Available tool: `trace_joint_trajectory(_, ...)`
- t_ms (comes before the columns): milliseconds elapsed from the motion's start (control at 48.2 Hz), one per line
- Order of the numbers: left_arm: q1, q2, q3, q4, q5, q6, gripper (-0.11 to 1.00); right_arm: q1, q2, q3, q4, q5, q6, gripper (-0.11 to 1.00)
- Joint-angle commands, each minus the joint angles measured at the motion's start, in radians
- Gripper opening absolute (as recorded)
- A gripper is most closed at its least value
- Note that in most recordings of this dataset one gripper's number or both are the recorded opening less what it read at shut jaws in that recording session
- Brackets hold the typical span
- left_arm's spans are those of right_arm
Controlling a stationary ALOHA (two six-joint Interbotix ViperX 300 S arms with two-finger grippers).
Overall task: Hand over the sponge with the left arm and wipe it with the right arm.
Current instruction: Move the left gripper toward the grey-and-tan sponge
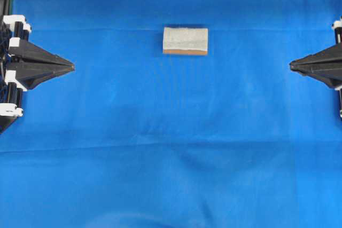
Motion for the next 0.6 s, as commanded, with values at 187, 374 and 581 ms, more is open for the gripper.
trace_joint_trajectory(187,0.054,0.104,-0.055,-0.025,-0.034,0.014,0.00,-0.005,0.017,-0.037,0.002,0.025,0.002,0.00)
trace_joint_trajectory(374,0.127,0.259,-0.103,-0.023,-0.066,0.020,0.00,-0.012,0.026,-0.035,0.002,0.040,0.002,0.00)
trace_joint_trajectory(581,0.192,0.488,-0.206,-0.020,-0.074,0.023,0.01,-0.020,0.037,-0.032,0.002,0.040,0.002,0.00)
